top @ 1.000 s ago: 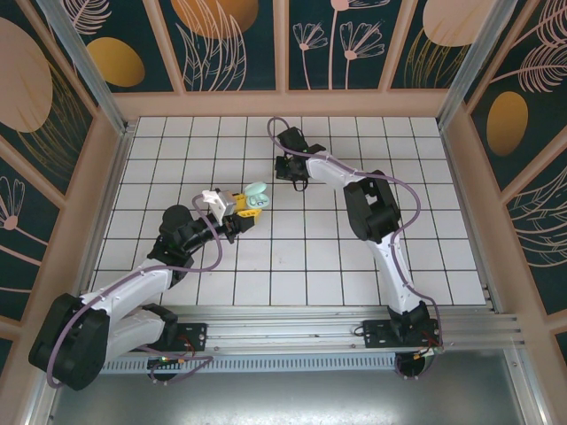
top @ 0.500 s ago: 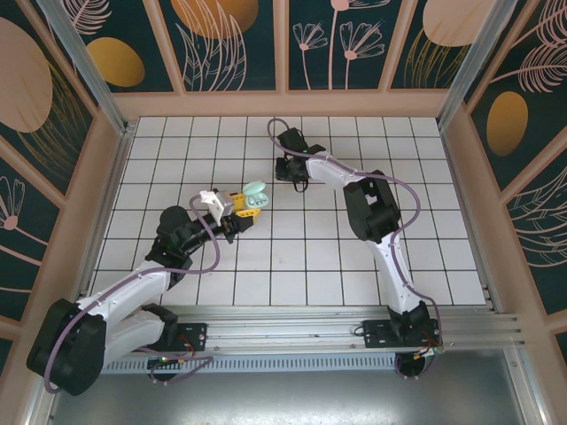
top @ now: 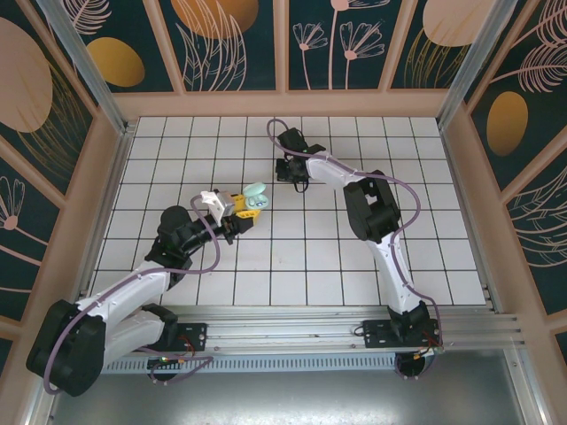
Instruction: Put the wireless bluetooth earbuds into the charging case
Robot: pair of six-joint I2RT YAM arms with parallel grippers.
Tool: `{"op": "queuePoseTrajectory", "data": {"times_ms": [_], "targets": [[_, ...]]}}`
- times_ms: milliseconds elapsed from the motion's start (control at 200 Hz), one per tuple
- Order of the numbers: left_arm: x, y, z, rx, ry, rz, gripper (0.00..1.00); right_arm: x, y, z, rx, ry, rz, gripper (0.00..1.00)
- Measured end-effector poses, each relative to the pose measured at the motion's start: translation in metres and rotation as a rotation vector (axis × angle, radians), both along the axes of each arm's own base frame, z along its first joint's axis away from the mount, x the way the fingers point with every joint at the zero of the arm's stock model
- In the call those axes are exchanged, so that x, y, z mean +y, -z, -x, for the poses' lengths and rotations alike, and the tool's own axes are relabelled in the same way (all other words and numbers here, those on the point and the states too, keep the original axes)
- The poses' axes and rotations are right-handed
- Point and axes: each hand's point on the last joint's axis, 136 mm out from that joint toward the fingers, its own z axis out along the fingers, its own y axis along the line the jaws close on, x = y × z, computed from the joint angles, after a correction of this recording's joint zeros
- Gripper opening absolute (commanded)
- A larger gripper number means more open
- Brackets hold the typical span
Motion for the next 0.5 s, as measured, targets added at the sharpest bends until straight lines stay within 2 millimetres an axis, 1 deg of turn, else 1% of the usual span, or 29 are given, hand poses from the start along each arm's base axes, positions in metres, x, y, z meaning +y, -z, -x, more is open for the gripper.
{"op": "queuePoseTrajectory", "data": {"times_ms": [105, 180, 250, 290, 355, 430, 455, 460, 500], "targets": [[0.001, -0.004, 0.002, -0.007, 0.0, 0.003, 0.0, -0.001, -0.001, 0.001, -0.005, -0.004, 0.003, 0.15], [0.002, -0.007, 0.003, -0.016, 0.0, 0.008, 0.0, -0.007, -0.002, 0.007, -0.003, -0.011, 0.024, 0.15], [0.002, -0.009, 0.004, -0.02, 0.001, 0.011, 0.0, -0.013, -0.011, 0.012, -0.016, -0.009, 0.05, 0.14], [0.002, -0.009, 0.005, -0.02, 0.004, 0.011, 0.0, -0.016, -0.02, 0.014, -0.033, -0.011, 0.066, 0.15], [0.002, -0.009, 0.006, -0.016, 0.008, 0.012, 0.0, -0.02, -0.042, 0.018, -0.075, -0.013, 0.085, 0.14], [0.002, -0.008, 0.007, -0.008, 0.011, 0.011, 0.0, -0.022, -0.074, 0.027, -0.138, -0.021, 0.098, 0.14], [0.002, -0.008, 0.007, -0.005, 0.011, 0.01, 0.0, -0.023, -0.088, 0.031, -0.163, -0.025, 0.098, 0.14], [0.002, -0.008, 0.007, -0.004, 0.011, 0.01, 0.0, -0.023, -0.088, 0.031, -0.163, -0.025, 0.098, 0.14], [0.002, -0.007, 0.008, 0.0, 0.011, 0.01, 0.0, -0.024, -0.107, 0.039, -0.196, -0.033, 0.096, 0.14]]}}
